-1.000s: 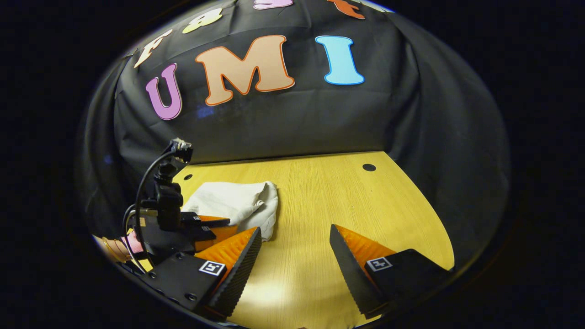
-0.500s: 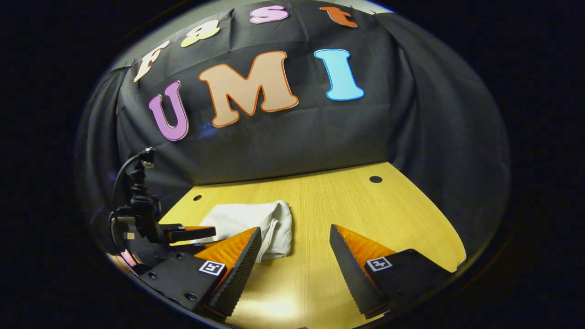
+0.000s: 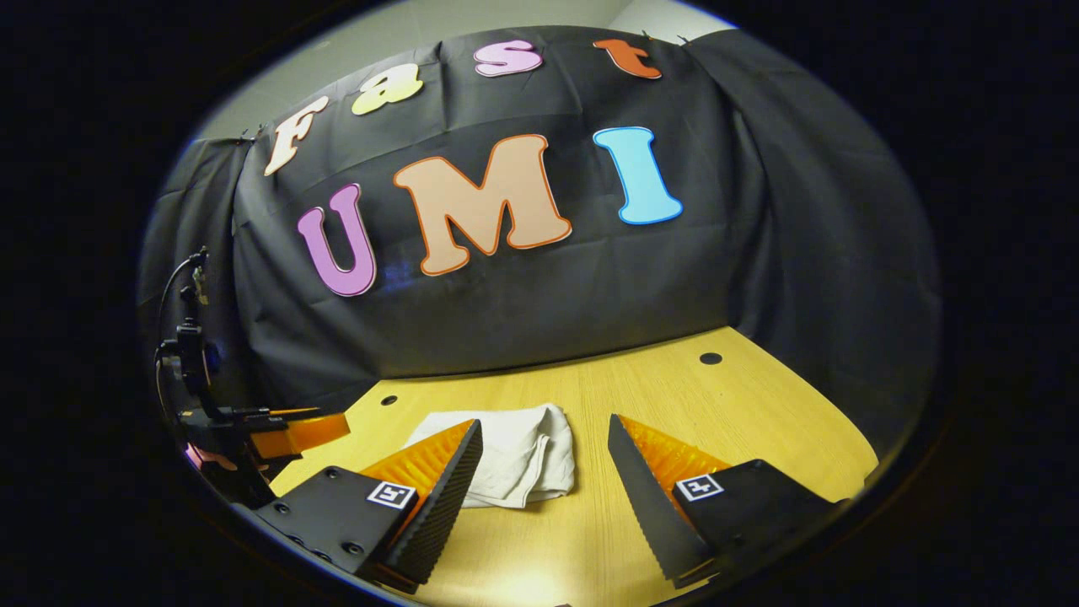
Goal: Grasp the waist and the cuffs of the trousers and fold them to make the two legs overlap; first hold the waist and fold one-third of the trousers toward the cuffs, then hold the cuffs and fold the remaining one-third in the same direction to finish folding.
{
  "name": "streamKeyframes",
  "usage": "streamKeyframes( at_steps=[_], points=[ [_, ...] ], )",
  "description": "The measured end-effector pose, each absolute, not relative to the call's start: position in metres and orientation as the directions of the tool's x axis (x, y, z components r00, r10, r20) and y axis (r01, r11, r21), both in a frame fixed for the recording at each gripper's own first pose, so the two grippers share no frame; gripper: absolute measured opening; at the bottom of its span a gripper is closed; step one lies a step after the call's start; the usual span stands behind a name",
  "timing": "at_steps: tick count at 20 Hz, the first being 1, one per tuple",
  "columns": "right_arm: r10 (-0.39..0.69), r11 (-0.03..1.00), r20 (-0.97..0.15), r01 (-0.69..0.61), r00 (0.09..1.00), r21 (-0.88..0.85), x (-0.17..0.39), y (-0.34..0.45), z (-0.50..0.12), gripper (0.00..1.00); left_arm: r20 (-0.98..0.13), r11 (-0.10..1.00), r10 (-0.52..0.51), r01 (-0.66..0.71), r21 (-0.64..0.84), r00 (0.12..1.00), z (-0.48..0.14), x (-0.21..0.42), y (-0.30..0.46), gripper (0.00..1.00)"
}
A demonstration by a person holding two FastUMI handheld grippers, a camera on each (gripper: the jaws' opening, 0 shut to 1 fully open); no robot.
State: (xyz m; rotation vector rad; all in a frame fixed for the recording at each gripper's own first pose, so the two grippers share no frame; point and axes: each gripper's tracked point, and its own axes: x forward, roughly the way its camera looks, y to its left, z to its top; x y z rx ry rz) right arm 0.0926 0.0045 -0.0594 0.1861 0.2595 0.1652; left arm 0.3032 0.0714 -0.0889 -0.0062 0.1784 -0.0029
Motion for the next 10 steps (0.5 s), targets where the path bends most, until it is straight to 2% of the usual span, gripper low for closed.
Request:
streamKeyframes(
  at_steps=[6, 10],
  points=[
    [0.191, 0.967, -0.206, -0.148, 0.96, 0.205, 0.078, 0.024, -0.053, 0.96, -0.176, 0.998, 0.045, -0.037, 0.047, 0.983, -0.092, 0.278, 0.096, 0.92],
    [0.175, 0.975, -0.22, -0.137, 0.96, 0.176, 0.074, 0.027, -0.058, 0.96, -0.194, 0.998, 0.029, -0.019, 0.053, 0.981, -0.103, 0.275, 0.094, 0.92]
  ],
)
